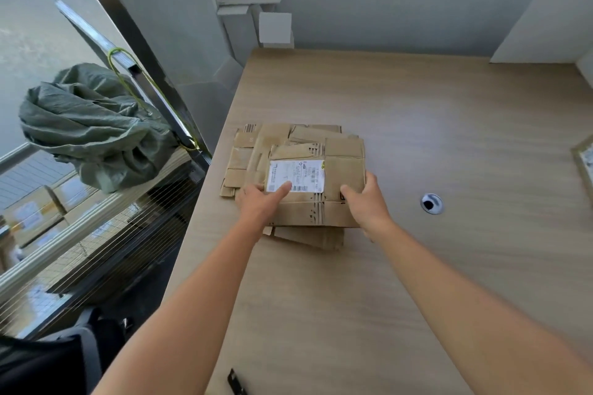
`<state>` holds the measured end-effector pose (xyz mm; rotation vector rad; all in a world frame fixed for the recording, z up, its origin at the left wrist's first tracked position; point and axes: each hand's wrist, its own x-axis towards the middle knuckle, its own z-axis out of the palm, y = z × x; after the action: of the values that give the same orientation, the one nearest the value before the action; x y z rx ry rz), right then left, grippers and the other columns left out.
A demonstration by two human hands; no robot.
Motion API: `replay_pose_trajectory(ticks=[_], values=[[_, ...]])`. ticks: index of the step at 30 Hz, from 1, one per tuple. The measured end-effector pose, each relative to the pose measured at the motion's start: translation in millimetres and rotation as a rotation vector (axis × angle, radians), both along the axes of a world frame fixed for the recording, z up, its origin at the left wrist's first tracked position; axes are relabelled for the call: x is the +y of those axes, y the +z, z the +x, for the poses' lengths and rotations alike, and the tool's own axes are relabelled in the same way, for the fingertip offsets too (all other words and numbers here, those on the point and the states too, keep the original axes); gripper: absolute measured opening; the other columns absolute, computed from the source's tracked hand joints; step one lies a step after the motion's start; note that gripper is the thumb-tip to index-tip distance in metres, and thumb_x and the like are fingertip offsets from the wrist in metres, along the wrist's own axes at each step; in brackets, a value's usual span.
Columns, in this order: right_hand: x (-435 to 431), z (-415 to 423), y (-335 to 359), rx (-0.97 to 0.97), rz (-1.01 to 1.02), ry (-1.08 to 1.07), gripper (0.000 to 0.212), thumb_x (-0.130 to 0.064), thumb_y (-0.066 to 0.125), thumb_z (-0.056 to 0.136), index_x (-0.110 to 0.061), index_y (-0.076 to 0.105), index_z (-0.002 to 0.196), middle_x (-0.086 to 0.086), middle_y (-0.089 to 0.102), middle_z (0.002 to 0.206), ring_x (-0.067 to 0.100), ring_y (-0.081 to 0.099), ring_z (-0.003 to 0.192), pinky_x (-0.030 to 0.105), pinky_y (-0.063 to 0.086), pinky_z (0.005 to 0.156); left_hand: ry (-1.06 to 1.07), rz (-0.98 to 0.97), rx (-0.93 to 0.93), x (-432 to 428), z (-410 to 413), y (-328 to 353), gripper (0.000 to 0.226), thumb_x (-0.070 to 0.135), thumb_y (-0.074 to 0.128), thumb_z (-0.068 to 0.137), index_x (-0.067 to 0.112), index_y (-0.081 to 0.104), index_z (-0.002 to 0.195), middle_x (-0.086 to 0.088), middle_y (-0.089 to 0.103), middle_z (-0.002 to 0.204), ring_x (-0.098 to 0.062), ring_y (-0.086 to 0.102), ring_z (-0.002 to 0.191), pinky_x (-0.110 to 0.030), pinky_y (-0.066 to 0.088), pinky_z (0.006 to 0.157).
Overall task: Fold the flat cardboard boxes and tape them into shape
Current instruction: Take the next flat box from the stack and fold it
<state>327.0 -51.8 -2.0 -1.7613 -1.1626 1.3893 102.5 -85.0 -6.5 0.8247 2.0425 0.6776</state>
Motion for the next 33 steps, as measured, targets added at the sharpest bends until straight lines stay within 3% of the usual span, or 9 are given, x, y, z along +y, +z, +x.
replay_pose_trajectory(ticks=[6,8,10,14,18,21,26,29,33], values=[[-119.2,62.5,32.5,0.171,-0.031,0.065,0.043,-0.038,0.057,0.098,-0.024,0.047,0.138,-0.003,0.061,0.128,0.017,0.059,0.122,0.025,0.05,0.094,-0.016,0.136,-0.316,-130.6,89.9,25.0,0.085,0.065,0.071,0.079,0.024,0.032,0.142,0.002,0.045,0.139,-0.015,0.049,0.124,-0.033,0.044,0.102],[-169.7,82.7,45.0,0.313,-0.076,0.012,0.058,-0.051,0.055,0.092,-0.026,0.042,0.142,-0.003,0.065,0.125,0.018,0.061,0.12,0.035,0.049,0.096,0.009,0.161,-0.35,-173.0,123.5,28.5,0.086,0.063,0.068,0.084,0.022,0.03,0.151,0.007,0.048,0.136,-0.013,0.051,0.121,-0.026,0.046,0.09],[-217.1,104.1,51.9,0.386,-0.087,0.011,0.068,-0.057,0.053,0.085,-0.03,0.038,0.146,-0.001,0.066,0.127,0.018,0.063,0.116,0.042,0.048,0.097,-0.011,0.167,-0.416,-210.5,151.5,26.0,0.074,0.064,0.062,0.085,0.023,0.046,0.145,0.005,0.058,0.13,-0.015,0.058,0.117,-0.033,0.051,0.091],[-290.8,145.2,47.1,0.427,-0.108,0.024,0.071,-0.069,0.05,0.087,-0.032,0.041,0.147,-0.003,0.068,0.124,0.008,0.069,0.106,0.03,0.052,0.084,-0.145,0.11,-0.429,-279.4,194.1,12.0,0.065,0.067,0.057,0.085,0.028,0.058,0.137,-0.007,0.057,0.134,-0.019,0.06,0.12,-0.047,0.048,0.107],[-331.7,175.9,28.0,0.348,-0.123,0.01,0.046,-0.032,0.069,0.096,-0.025,0.046,0.135,-0.002,0.068,0.125,0.0,0.071,0.094,0.015,0.055,0.072,-0.12,-0.008,-0.473,-325.8,219.1,-2.1,0.074,0.063,0.062,0.089,0.021,0.045,0.148,0.006,0.058,0.134,-0.016,0.055,0.125,-0.046,0.044,0.111],[-347.2,199.6,23.3,0.36,-0.127,-0.013,0.046,-0.029,0.067,0.097,-0.031,0.043,0.137,-0.003,0.066,0.126,0.002,0.07,0.096,0.018,0.056,0.072,-0.095,-0.054,-0.509,-335.2,230.3,2.1,0.049,0.067,0.056,0.09,0.029,0.061,0.121,0.003,0.061,0.135,-0.016,0.058,0.118,-0.039,0.052,0.097],[-370.1,229.2,24.2,0.407,-0.046,0.076,0.061,-0.034,0.076,0.087,-0.032,0.044,0.139,-0.005,0.069,0.125,0.01,0.069,0.108,0.022,0.057,0.082,-0.053,-0.178,-0.583,-334.1,235.4,11.3,0.084,0.084,0.043,0.085,0.033,0.038,0.151,-0.005,0.051,0.146,-0.026,0.047,0.135,-0.045,0.039,0.11],[-382.6,237.9,27.7,0.383,0.026,0.152,0.069,-0.042,0.076,0.082,-0.038,0.041,0.141,-0.009,0.067,0.126,0.013,0.066,0.117,0.024,0.057,0.088,-0.083,-0.142,-0.716,-330.1,242.6,23.9,0.078,0.089,0.028,0.084,0.036,0.054,0.136,0.002,0.073,0.122,-0.024,0.061,0.123,-0.047,0.044,0.105],[-389.0,245.9,35.7,0.356,0.083,0.239,0.066,-0.05,0.065,0.09,-0.053,0.029,0.145,0.006,0.047,0.145,0.023,0.055,0.13,0.045,0.053,0.102,-0.072,-0.044,-0.971,-326.7,255.8,39.1,0.091,0.088,0.025,0.086,0.022,0.069,0.13,-0.014,0.066,0.132,-0.034,0.064,0.122,-0.048,0.056,0.094]])
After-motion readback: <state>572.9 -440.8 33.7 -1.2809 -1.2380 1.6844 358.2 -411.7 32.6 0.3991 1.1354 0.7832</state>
